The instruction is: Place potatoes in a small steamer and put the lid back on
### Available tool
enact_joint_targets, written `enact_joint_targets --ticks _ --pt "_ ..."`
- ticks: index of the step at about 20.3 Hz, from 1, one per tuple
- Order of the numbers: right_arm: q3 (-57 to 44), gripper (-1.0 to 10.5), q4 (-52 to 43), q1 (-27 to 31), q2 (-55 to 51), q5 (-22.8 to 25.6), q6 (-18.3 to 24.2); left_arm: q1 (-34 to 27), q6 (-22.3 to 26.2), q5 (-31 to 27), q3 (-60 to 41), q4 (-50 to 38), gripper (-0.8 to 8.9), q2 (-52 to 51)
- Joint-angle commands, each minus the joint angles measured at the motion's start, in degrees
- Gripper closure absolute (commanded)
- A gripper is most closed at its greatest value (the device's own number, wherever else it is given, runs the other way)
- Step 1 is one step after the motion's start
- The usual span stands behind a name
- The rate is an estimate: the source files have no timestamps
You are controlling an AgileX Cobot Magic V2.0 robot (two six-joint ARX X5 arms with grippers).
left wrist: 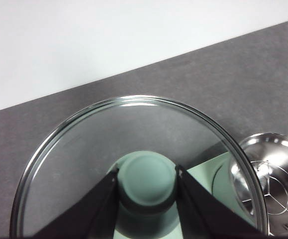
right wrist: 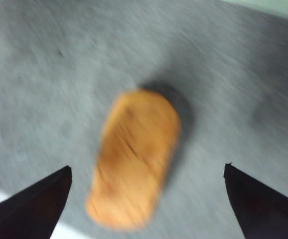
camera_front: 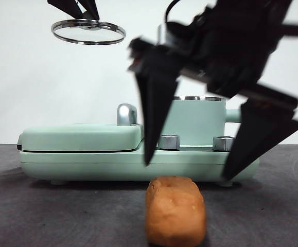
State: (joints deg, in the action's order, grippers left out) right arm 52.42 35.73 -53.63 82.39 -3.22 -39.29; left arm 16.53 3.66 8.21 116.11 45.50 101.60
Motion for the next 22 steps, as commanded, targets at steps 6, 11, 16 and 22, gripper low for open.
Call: enact_joint_targets --ticks 6,11,16,22 --pt "0.94 6.0 -3.52 -1.40 7.96 -0.13 -1.22 -1.36 -0.92 0.15 2.16 -1.46 7.28 -0.48" --pt "1.16 7.9 -3.52 -1.36 8.59 -0.76 -0.76 -1.36 -0.92 0.15 2.16 -1.49 7.28 -0.48" --pt "13.29 7.9 5.95 3.17 8.59 -2.80 7.58 -1.53 -0.92 0.15 2.16 -1.49 7.28 -0.48" --pt "40.72 8.0 21.09 16.50 13.42 -2.71 21.18 -1.53 -1.18 0.15 2.16 -1.70 7.28 -0.39"
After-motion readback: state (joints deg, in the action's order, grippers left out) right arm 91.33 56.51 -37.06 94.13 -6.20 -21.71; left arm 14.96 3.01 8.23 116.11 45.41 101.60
